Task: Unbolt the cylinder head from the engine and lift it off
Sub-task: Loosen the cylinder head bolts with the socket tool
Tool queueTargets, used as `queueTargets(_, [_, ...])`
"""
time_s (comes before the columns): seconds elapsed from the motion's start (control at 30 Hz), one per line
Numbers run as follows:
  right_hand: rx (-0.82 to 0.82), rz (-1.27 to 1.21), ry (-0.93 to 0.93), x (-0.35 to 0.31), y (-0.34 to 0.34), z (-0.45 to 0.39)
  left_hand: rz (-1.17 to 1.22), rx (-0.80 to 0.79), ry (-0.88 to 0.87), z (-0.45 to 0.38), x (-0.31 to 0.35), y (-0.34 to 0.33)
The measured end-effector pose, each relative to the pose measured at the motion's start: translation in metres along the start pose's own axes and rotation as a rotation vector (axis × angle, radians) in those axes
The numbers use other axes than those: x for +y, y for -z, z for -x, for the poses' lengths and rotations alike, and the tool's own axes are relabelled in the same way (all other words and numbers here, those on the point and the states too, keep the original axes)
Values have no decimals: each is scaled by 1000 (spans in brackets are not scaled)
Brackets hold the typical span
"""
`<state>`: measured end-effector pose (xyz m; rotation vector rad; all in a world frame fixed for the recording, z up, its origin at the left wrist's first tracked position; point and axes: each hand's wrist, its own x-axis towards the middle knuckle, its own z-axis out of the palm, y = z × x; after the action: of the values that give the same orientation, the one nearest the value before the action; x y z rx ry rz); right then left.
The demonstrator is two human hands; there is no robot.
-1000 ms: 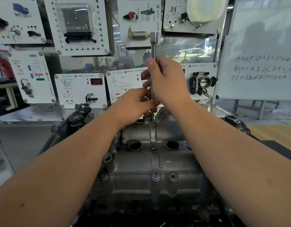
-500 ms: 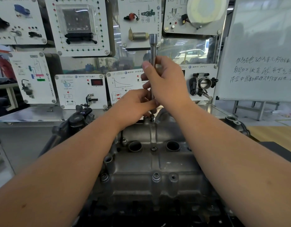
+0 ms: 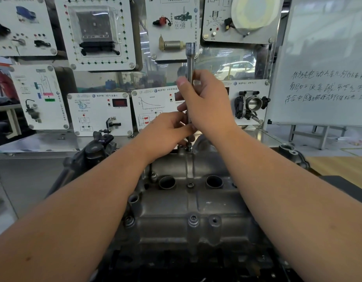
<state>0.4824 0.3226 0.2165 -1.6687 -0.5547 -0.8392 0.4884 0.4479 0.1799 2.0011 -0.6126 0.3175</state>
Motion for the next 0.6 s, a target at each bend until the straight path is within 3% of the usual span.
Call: queueTargets(0.6, [36,-6,30,-2,1,1,-35,15,6,-1,-1,1])
